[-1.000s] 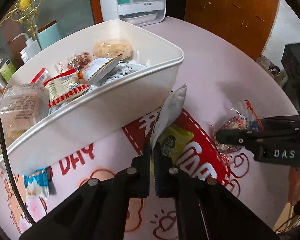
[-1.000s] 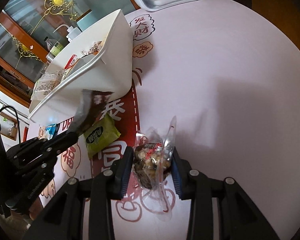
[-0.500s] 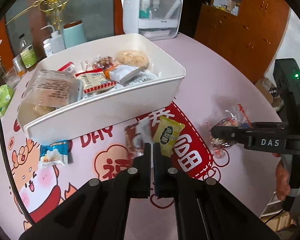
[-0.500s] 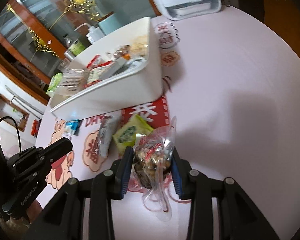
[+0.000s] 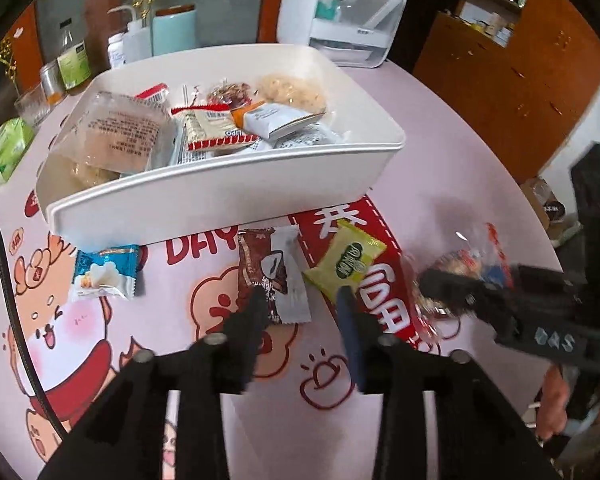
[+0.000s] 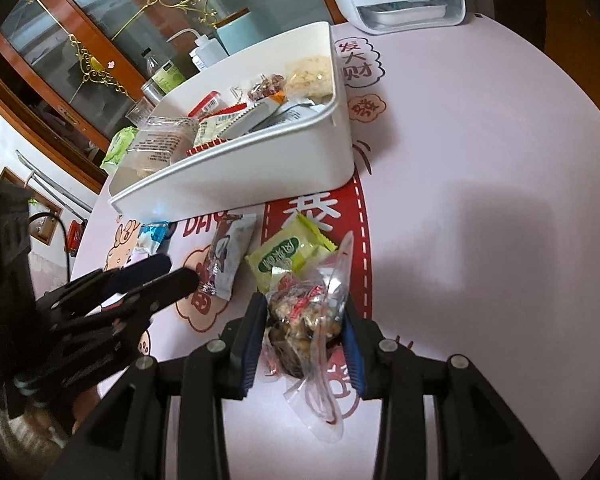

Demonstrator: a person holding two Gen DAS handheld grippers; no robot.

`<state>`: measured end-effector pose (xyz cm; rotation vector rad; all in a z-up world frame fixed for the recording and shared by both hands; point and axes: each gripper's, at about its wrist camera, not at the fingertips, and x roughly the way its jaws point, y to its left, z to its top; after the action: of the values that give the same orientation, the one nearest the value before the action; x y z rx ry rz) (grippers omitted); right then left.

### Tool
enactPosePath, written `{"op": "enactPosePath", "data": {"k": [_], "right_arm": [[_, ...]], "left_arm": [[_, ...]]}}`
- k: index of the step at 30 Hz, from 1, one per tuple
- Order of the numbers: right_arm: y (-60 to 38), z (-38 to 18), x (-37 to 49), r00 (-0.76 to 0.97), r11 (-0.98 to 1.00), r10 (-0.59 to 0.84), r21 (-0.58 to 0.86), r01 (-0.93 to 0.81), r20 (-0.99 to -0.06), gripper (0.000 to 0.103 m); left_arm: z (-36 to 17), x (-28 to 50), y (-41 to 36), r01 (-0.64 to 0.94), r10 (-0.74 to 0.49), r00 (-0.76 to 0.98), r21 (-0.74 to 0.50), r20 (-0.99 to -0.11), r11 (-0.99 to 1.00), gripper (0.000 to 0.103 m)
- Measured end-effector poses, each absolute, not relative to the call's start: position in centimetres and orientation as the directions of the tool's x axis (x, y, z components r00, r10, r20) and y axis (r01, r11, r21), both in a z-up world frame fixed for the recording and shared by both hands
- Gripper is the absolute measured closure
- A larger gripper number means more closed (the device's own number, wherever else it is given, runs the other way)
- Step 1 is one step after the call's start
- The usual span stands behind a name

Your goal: Organize snacks

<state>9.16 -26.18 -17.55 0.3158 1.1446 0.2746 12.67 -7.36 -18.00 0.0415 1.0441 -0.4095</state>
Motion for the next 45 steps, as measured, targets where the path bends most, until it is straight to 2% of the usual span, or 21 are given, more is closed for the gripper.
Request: {"op": "enactPosePath", "data": {"k": [15,22,25,27,30,31,33,36,39,45], "right_arm": [[-27.8,-17.8,8.7,0.392,0.923,0.358,0.385,-0.01,-0.848,0.067],[-28.0,-18.0,8.6,0.386,0.921,0.361,0.389,-0.007,-0.849,0.067],[-27.8,-18.1,8.7,0.381,0.921,0.365,0.389,-0.015,-0.849,0.067],[-27.7,-18.1,8.6,0.378,0.92,0.37,0.392,-0.022,-0.849,0.067],[-27.4,-18.0,8.5,0.374,0.921,0.372,0.389,-0.033,-0.849,0.067],[-27.4,-18.0,8.5,0.372,0.921,0.373,0.389,-0.036,-0.85,0.067],[-27.3,-17.9,8.4,0.369,0.922,0.373,0.386,-0.041,-0.851,0.067],[-27.0,-17.4,8.3,0.368,0.925,0.369,0.374,-0.059,-0.854,0.067],[-26.5,-16.9,8.3,0.361,0.928,0.368,0.365,-0.079,-0.857,0.067],[-24.9,-13.7,8.7,0.397,0.917,0.398,0.371,-0.147,-0.827,0.067]], "left_arm": [[-23.3,17.6,-8.9,0.208,-0.183,0.406,-0.105,-0.895,0.973,0.059],[-23.6,17.6,-8.7,0.194,-0.168,0.413,-0.094,-0.895,0.976,0.057],[-23.8,17.5,-8.2,0.174,-0.131,0.412,-0.063,-0.902,0.983,0.051],[-24.1,17.7,-8.2,0.17,-0.085,0.406,-0.017,-0.91,0.985,0.031],[-24.2,17.5,-8.2,0.182,-0.072,0.423,0.007,-0.903,0.983,0.031],[-24.2,17.4,-8.2,0.186,-0.076,0.427,0.005,-0.901,0.983,0.032],[-24.0,17.0,-8.0,0.189,-0.084,0.44,0.001,-0.894,0.982,0.054],[-23.7,16.4,-7.8,0.201,-0.103,0.435,-0.016,-0.894,0.98,0.065],[-23.5,15.8,-7.3,0.205,-0.12,0.428,-0.033,-0.896,0.978,0.071],[-19.4,12.6,-5.7,0.23,-0.169,0.464,-0.066,-0.87,0.971,0.073]]}}
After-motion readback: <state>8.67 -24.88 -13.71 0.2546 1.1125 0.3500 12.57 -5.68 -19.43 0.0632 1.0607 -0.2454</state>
